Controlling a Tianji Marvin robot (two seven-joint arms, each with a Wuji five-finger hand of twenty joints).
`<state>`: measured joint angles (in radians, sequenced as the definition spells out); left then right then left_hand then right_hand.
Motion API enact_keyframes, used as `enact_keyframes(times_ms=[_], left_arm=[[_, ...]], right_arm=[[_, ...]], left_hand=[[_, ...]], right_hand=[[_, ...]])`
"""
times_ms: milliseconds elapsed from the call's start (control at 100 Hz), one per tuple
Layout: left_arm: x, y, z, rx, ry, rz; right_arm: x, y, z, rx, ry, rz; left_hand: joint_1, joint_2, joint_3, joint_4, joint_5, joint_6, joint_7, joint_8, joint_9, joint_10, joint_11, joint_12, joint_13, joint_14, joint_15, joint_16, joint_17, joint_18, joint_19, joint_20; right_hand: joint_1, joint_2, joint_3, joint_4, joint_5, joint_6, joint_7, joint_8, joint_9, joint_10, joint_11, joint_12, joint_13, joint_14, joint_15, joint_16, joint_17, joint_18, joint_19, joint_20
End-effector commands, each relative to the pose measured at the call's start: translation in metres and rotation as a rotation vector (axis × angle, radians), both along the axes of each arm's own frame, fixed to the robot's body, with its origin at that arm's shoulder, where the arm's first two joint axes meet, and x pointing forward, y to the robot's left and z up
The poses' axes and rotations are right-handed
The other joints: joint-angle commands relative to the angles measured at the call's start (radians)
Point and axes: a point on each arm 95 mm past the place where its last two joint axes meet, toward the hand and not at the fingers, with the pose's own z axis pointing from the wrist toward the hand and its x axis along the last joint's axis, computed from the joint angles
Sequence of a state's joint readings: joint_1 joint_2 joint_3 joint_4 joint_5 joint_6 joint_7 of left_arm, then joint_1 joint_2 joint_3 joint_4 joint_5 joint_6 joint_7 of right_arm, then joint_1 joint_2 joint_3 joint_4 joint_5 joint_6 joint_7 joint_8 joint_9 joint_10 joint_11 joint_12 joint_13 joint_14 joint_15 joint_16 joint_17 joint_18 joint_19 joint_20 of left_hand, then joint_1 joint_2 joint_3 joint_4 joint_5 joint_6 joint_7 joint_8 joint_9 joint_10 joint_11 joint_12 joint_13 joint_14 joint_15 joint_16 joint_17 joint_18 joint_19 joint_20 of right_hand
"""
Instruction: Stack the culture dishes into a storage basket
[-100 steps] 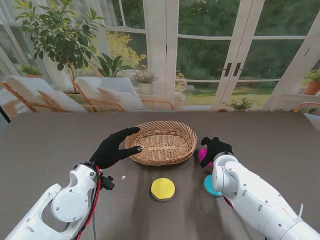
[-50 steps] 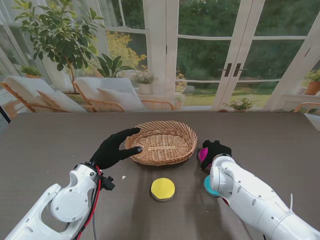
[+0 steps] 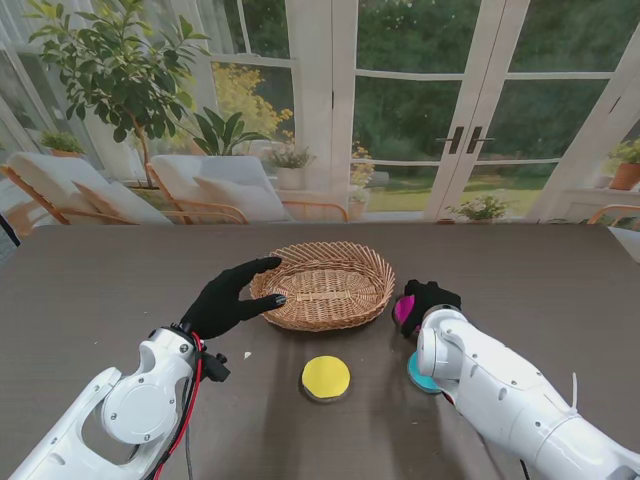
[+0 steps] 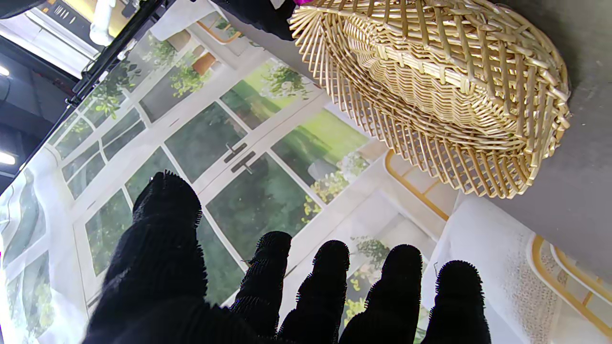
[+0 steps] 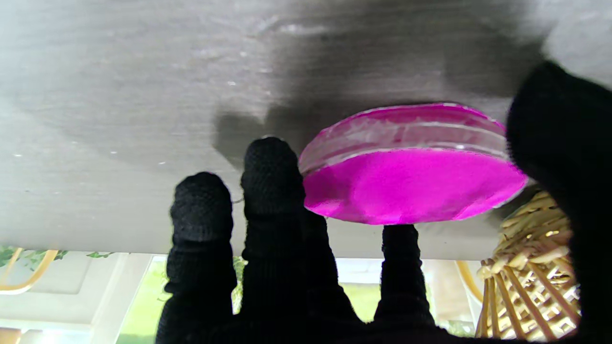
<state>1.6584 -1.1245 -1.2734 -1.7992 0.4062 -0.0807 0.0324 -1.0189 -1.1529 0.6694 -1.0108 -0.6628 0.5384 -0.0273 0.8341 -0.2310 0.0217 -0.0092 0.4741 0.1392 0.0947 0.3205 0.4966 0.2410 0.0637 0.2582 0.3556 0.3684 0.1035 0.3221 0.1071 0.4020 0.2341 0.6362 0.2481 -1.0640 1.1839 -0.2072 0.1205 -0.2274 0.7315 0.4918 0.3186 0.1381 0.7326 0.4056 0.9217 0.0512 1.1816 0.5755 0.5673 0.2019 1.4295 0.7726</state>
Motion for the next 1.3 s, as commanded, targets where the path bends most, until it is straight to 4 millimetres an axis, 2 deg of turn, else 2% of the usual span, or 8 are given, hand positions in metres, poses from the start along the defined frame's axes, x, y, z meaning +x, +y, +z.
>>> enact_keyframes(times_ms=[0,250,540,920,1160,1290], left_arm=[[-0.001,-0.003,0.000,-0.001,0.015,-0.015],[-0.002,-0.003,0.000,-0.003,0.021,-0.015],[-0.002,-0.003,0.000,-0.006,0.030,-0.018],[-0.002,-0.003,0.000,-0.011,0.042,-0.021],[-0.003,-0.002,0.001,-0.012,0.042,-0.017],[-0.004,-0.002,0.001,-0.013,0.042,-0.016]], right_arm=[[-0.005,0.001,-0.012,0.000,0.043,-0.001],[-0.004,0.001,-0.018,-0.004,0.054,-0.015],[-0.005,-0.003,-0.026,-0.006,0.057,-0.022],[-0.006,-0.003,-0.027,-0.003,0.046,-0.025],[-0.005,-0.003,-0.027,-0.004,0.034,-0.023],[-0.005,-0.003,-0.019,0.002,0.006,-0.016]], left_hand=[[0.022,0.036,0.001,0.007,-0.005,0.004,-0.009,-0.005,-0.034,0.003,-0.016,-0.012,-0.043,0.009,-0.021,0.002,-0.019,0.021,-0.032,0.012],[0.022,0.042,-0.002,0.007,-0.003,0.005,-0.008,-0.004,-0.035,0.003,-0.017,-0.012,-0.041,0.012,-0.020,0.002,-0.017,0.023,-0.031,0.012],[0.022,0.049,-0.006,0.007,-0.003,0.002,-0.008,-0.005,-0.035,0.008,-0.017,-0.012,-0.037,0.015,-0.019,0.003,-0.014,0.024,-0.030,0.013],[0.024,0.057,-0.011,0.007,0.001,0.005,-0.007,-0.004,-0.032,0.014,-0.017,-0.012,-0.031,0.020,-0.017,0.005,-0.010,0.026,-0.028,0.014],[0.026,0.058,-0.014,0.007,0.004,0.002,-0.007,-0.004,-0.029,0.016,-0.017,-0.012,-0.025,0.021,-0.015,0.006,-0.008,0.026,-0.027,0.015],[0.028,0.058,-0.014,0.008,0.004,0.004,-0.007,-0.004,-0.028,0.020,-0.017,-0.012,-0.025,0.024,-0.015,0.007,-0.008,0.027,-0.026,0.016]], right_hand=[[0.100,-0.014,0.110,0.036,-0.029,-0.005,0.071,0.013,0.044,0.013,0.025,0.001,0.052,-0.042,0.021,-0.008,0.122,0.007,0.054,-0.019],[0.180,-0.015,0.161,0.052,0.025,-0.014,0.149,-0.015,0.206,0.018,0.054,0.011,0.168,-0.078,0.066,-0.019,0.224,0.009,0.093,-0.030],[0.205,-0.003,0.189,0.055,0.120,-0.010,0.217,-0.039,0.365,0.013,0.060,0.012,0.283,-0.099,0.065,-0.026,0.323,0.025,0.100,-0.052],[0.209,0.010,0.205,0.054,0.209,-0.002,0.303,-0.031,0.457,0.006,0.069,0.027,0.365,-0.123,0.069,-0.011,0.399,0.021,0.115,-0.062],[0.212,0.021,0.208,0.055,0.207,-0.008,0.335,-0.018,0.466,0.002,0.068,0.030,0.380,-0.132,0.074,-0.002,0.413,0.016,0.123,-0.061],[0.210,0.025,0.207,0.055,0.202,-0.009,0.333,-0.019,0.468,0.002,0.066,0.029,0.385,-0.134,0.071,-0.001,0.418,0.016,0.123,-0.063]])
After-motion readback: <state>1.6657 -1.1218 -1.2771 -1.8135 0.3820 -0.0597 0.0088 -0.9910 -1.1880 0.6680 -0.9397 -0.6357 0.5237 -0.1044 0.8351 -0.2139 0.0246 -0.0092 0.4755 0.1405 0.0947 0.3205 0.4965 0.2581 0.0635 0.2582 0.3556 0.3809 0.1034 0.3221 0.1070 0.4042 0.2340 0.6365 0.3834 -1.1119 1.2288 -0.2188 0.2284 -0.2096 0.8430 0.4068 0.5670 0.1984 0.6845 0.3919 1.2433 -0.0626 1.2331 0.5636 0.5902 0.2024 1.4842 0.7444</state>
